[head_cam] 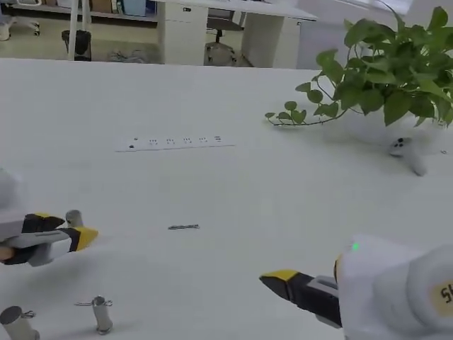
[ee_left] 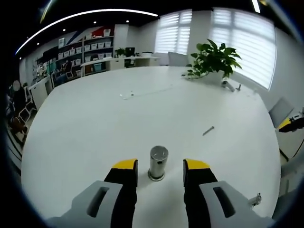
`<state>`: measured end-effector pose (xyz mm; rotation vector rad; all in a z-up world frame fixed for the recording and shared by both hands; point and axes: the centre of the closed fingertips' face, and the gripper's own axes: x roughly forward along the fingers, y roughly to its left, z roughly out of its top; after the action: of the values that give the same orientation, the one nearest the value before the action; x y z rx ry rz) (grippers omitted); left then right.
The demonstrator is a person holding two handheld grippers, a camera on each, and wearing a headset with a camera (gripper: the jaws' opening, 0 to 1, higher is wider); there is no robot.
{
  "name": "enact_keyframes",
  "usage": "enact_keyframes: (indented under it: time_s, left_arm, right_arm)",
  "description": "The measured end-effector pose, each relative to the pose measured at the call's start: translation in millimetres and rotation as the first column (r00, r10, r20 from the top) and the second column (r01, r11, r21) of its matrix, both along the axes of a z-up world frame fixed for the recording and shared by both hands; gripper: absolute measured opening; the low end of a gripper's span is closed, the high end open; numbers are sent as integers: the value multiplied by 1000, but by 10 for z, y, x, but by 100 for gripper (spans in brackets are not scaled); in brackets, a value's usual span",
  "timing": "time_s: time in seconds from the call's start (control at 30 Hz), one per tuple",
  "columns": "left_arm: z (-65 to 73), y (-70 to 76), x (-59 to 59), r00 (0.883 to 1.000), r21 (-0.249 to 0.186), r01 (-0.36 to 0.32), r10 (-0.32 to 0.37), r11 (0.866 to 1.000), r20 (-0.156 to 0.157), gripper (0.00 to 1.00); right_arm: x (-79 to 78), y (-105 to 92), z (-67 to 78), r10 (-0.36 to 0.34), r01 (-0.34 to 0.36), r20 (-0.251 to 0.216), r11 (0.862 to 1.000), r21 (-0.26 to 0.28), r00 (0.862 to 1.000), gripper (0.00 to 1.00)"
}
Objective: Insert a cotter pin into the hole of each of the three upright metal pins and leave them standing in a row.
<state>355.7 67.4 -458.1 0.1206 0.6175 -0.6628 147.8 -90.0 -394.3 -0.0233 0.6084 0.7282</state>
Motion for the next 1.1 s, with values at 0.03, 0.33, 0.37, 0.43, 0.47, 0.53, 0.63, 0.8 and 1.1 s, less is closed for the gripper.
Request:
enact_keyframes:
  time_s: [0.03, 0.33, 0.37, 0.43, 0.47, 0.53, 0.63, 0.8, 1.1]
  left_arm:
    - [-3, -7, 4, 1000, -5, -4, 4, 1000, -2, 32]
    - [-17, -6, 78, 997, -18, -75, 75, 997, -5, 13]
    - [-22, 7, 86, 998, 4, -68, 68, 998, 12, 11]
    - [-41, -9, 61, 998, 14, -54, 54, 998, 11, 10]
    - [-39, -3, 63, 999, 23, -47, 47, 999, 21, 10]
    - [-16, 1, 77, 999, 44, -22, 20, 999, 49, 10]
    - [-18, 3, 62, 999, 50, -2, 0, 999, 54, 10]
    - [-17, 21, 61, 999, 38, -8, 7, 999, 45, 9]
    - [316, -5, 75, 995, -19, 10, -9, 1000, 96, 9]
  right_arm:
    - [1, 0, -2, 0, 0, 0, 1000, 1, 1000, 82]
    - [13, -5, 5, 7, -7, 5, 1000, 8, 1000, 82]
    - [13, -3, 4, 6, -6, 6, 1000, 10, 1000, 81]
    - [12, 1, 2, 6, -6, 6, 1000, 12, 1000, 81]
    - [10, 5, -1, 6, -6, 5, 1000, 13, 1000, 81]
    - [5, 14, -12, 7, -7, 3, 1000, 14, 1000, 81]
    - [-13, 28, -25, 10, -10, -2, 1000, 17, 1000, 80]
    - [-36, 42, -43, 11, -11, -8, 1000, 23, 1000, 80]
    - [-9, 34, -9, 2, -2, 4, 1000, 13, 1000, 80]
